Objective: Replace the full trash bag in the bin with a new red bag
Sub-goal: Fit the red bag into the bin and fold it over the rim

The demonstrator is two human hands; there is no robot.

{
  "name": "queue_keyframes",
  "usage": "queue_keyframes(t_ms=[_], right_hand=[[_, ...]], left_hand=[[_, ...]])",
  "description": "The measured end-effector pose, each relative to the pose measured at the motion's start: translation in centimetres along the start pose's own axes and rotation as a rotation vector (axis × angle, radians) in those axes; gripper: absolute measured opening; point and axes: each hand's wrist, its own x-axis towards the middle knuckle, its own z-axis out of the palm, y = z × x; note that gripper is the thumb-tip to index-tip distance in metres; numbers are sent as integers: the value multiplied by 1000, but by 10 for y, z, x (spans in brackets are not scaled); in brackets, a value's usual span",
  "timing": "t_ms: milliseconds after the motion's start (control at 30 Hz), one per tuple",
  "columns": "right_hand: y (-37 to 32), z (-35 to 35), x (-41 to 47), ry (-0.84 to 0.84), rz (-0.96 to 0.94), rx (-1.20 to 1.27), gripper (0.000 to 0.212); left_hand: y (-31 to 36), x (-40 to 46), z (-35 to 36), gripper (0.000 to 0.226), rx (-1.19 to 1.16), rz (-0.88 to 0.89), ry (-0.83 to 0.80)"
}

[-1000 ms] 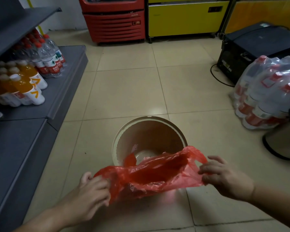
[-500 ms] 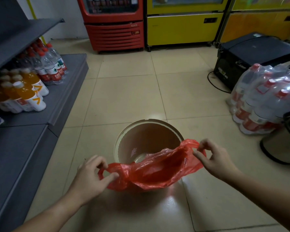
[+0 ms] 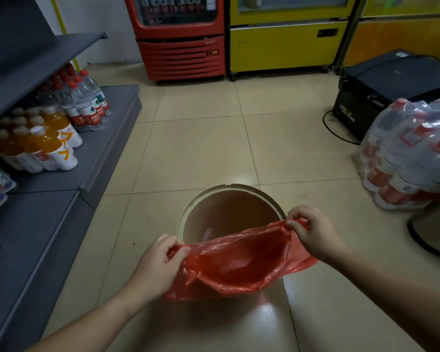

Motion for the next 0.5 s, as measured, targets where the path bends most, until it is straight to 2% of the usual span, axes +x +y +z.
queue_keyframes(t_ms=[200,367,500], right_hand=[[1,8,19,29,140,129,14],[-1,7,40,-17,211,222,5],[-2,6,56,-62,242,229,9]], left_hand=[[-6,15,4,19,-111,-143,121],[-20,35,3,18,-203,-251,197],[-27,53,4,13,-320,-333,226]])
